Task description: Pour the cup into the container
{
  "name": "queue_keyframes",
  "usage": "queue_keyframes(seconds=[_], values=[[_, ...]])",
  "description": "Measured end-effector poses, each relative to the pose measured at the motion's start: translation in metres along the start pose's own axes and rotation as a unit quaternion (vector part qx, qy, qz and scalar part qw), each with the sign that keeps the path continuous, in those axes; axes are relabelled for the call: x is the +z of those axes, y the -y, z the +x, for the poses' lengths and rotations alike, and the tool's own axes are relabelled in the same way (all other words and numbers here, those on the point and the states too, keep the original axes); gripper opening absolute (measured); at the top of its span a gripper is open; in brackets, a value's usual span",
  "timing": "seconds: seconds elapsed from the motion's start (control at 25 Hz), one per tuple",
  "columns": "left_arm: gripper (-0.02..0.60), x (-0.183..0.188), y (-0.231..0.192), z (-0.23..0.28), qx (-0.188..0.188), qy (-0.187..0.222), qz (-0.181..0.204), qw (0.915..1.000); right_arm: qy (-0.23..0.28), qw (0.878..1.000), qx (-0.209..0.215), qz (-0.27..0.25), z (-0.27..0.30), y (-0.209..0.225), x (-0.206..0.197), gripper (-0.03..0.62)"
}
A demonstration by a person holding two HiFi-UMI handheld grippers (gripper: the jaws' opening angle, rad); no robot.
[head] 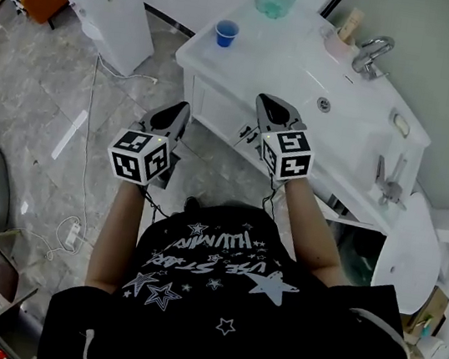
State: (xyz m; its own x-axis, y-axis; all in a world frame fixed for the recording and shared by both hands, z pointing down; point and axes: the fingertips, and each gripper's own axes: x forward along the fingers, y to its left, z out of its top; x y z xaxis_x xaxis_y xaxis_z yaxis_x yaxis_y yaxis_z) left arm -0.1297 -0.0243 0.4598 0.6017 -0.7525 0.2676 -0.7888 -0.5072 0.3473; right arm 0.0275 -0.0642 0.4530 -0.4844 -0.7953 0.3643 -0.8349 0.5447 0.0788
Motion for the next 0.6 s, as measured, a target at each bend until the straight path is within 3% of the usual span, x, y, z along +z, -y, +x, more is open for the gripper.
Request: queue_keyframes(seconds=[0.36,0.6], values=[[0.009,-0.023,0.035,0.01,0.01,-0.008,-0.021,0.9997,-0.001,1.0,0.021,0.013,-0.048,0.012,-0.013,0.006],[0.009,-0.057,0.087,0.019,0.008,-0.029,-0.02,0.9993,-0.005,0.999,0.026,0.035,-0.098,0.034,-0.047,0.006]])
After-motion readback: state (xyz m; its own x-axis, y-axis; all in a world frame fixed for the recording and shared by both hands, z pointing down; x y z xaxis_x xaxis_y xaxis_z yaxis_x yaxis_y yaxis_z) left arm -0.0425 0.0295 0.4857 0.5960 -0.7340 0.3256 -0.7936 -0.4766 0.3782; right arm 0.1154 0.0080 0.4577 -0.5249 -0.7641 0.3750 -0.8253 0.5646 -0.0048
